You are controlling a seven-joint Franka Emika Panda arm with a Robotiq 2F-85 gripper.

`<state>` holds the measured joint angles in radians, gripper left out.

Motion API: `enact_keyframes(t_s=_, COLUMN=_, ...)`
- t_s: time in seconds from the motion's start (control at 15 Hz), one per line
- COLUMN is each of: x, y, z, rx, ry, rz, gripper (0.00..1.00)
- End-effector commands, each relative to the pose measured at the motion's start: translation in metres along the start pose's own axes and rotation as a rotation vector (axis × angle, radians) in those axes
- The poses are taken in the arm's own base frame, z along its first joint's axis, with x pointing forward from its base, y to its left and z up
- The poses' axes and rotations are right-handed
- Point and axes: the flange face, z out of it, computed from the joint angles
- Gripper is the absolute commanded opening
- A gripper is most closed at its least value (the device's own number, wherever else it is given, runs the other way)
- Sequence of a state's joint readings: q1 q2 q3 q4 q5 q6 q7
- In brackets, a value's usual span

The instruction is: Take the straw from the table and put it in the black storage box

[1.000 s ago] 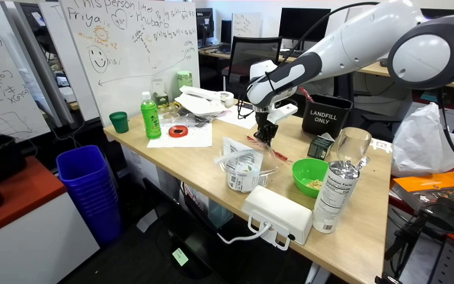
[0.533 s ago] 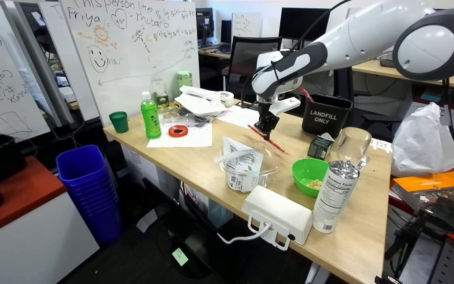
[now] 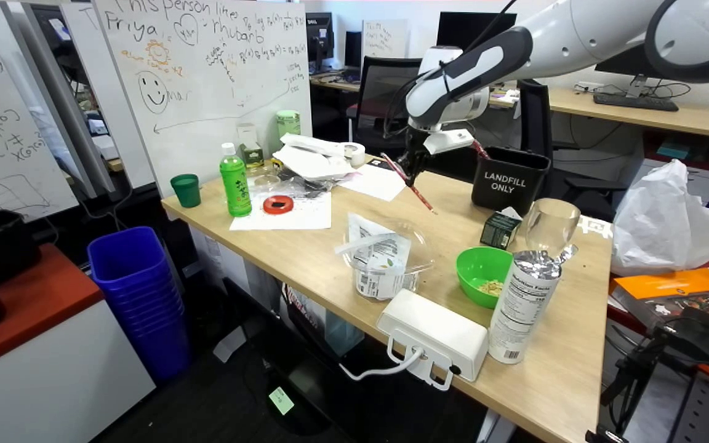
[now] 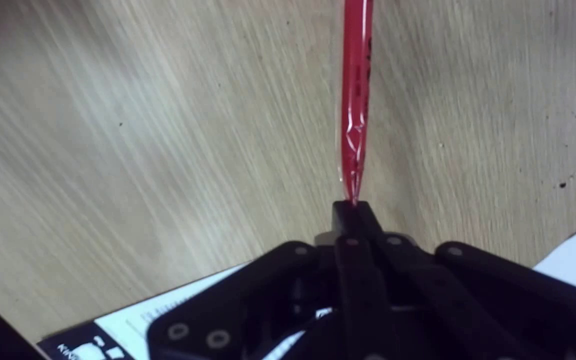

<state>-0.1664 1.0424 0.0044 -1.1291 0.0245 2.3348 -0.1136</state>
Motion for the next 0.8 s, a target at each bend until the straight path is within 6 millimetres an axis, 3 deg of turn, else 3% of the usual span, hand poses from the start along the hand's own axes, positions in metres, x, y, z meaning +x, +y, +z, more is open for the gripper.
enact_keyframes(t_s=0.0, x=-0.018, y=0.008, z=-0.033, rx=-0.004, ry=0.085, rz=-0.061, gripper=0.0)
enact_keyframes(t_s=0.4, x=-0.051, y=0.021, z=-0.094, rx=0.016, ry=0.232, rz=-0.113, gripper=0.0)
enact_keyframes(t_s=0.73, x=-0.094, y=0.038, z=-0.125, rx=-0.048, ry=0.368, rz=0.007, gripper=0.0)
